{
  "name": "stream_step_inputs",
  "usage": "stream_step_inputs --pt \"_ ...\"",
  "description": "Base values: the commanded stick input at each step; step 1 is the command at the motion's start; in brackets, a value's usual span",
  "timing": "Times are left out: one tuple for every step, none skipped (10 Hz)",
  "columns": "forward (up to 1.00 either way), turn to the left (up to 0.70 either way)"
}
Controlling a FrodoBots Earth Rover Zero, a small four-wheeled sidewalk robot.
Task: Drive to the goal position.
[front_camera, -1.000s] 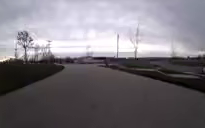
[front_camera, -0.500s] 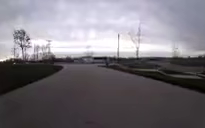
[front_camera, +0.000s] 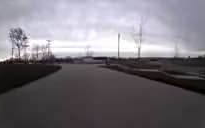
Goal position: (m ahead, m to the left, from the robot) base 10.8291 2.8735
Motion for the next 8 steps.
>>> stream_step_inputs --pt "1.0 0.0" --pt "1.0 0.0" --pt "1.0 0.0" --pt "1.0 0.0" --pt "1.0 0.0" --pt "1.0 0.0" --pt "1.0 0.0" --pt "1.0 0.0"
